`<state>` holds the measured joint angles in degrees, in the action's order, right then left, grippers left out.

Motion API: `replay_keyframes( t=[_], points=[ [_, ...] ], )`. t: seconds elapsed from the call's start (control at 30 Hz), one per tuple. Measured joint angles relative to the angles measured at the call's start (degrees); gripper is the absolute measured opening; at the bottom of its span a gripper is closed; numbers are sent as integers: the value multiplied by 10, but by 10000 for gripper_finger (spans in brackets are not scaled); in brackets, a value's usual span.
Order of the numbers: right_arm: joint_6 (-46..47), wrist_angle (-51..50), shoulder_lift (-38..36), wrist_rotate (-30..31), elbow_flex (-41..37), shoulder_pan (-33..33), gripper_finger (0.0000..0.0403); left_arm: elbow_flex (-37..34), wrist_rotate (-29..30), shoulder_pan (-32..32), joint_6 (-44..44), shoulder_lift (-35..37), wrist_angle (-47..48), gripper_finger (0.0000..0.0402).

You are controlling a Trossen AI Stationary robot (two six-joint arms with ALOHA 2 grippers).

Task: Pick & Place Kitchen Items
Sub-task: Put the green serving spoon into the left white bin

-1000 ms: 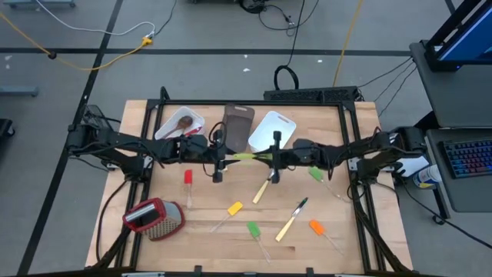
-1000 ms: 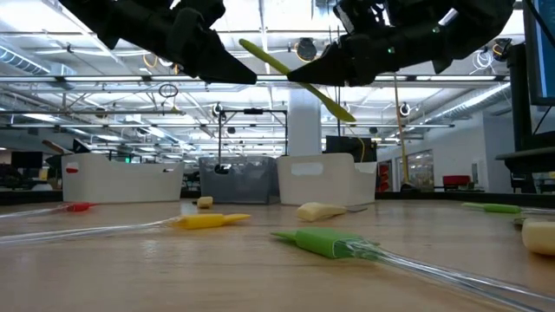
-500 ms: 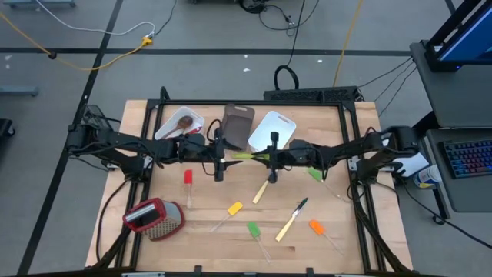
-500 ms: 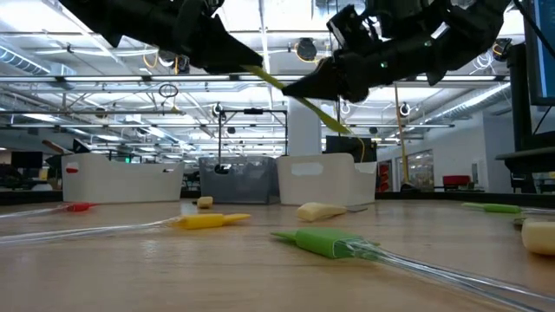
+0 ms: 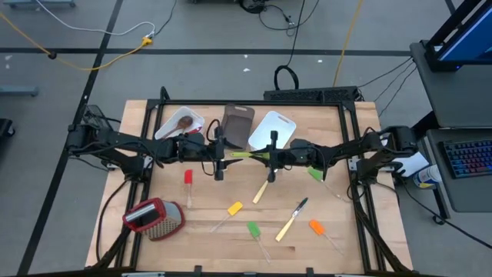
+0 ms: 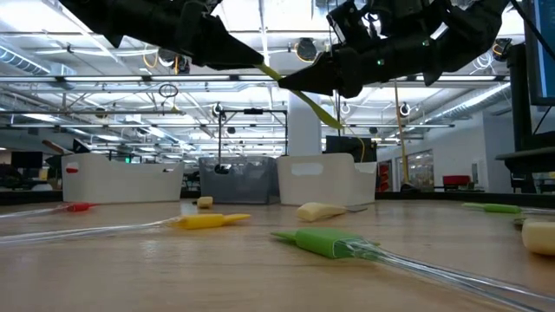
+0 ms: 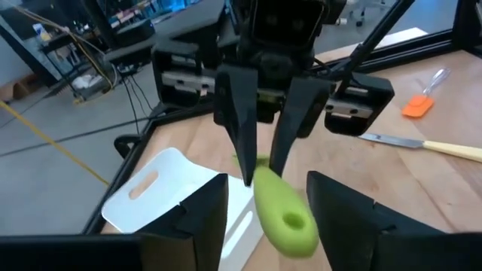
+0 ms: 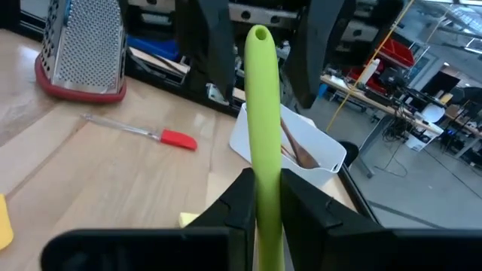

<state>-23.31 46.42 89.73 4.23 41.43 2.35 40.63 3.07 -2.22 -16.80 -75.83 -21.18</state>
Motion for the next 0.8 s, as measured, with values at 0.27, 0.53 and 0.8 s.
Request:
replay_keyframes(
  t=[0.27, 0.53, 0.8],
  points=[
    [1, 1, 0, 0, 0, 0, 39, 0, 0, 0, -1, 0, 0, 140],
    [2, 1, 0, 2, 0, 0, 40, 0, 2, 0, -15, 0, 1, 66],
    [16, 0, 0, 3, 0, 0, 48, 1, 21, 1, -8, 0, 7, 66]
  ],
)
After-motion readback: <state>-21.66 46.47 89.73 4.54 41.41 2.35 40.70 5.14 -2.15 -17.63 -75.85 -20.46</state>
